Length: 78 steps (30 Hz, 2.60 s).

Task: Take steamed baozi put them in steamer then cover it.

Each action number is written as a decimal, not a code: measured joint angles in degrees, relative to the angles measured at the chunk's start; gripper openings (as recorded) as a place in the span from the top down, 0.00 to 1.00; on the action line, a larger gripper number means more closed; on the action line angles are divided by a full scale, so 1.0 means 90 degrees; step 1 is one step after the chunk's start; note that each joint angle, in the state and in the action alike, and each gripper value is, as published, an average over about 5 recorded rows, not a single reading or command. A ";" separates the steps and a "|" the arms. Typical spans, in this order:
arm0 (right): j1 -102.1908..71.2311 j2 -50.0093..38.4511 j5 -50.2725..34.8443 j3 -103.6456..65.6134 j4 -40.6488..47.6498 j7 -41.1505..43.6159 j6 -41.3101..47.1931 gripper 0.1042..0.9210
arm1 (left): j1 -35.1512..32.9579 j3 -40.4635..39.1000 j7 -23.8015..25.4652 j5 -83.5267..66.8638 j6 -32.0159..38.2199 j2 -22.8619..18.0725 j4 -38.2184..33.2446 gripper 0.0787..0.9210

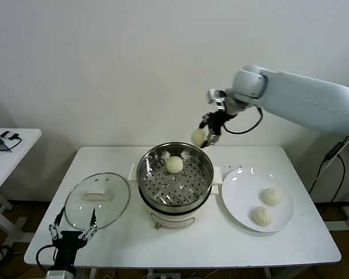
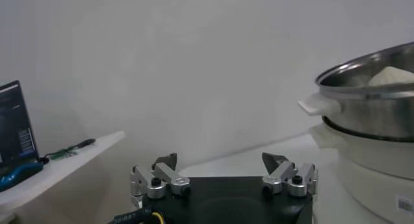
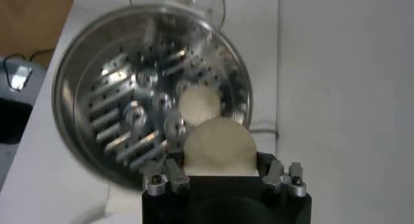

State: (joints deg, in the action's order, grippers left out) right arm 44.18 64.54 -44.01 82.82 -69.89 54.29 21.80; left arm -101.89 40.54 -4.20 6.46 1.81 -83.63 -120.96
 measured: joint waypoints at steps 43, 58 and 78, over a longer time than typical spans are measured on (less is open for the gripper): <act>-0.0848 0.1723 -0.0246 0.0793 0.0185 -0.0654 0.0531 0.12 | -0.0051 0.0069 -0.0040 -0.0133 0.0018 0.0041 0.0001 0.12; 0.0296 0.0126 0.0133 0.0854 -0.0899 -0.0173 0.0178 0.12 | -0.0069 0.0096 -0.0044 -0.0168 0.0029 0.0049 0.0065 0.12; -0.1336 -0.3533 0.2922 -0.0469 -0.2065 0.0649 -0.0333 0.12 | -0.0025 0.0121 -0.0026 -0.0065 -0.0070 -0.0044 -0.0018 0.12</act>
State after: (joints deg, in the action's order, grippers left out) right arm 32.15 32.74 -17.71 78.60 -88.47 60.13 18.80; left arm -102.11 41.63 -4.43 5.88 1.18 -84.03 -121.12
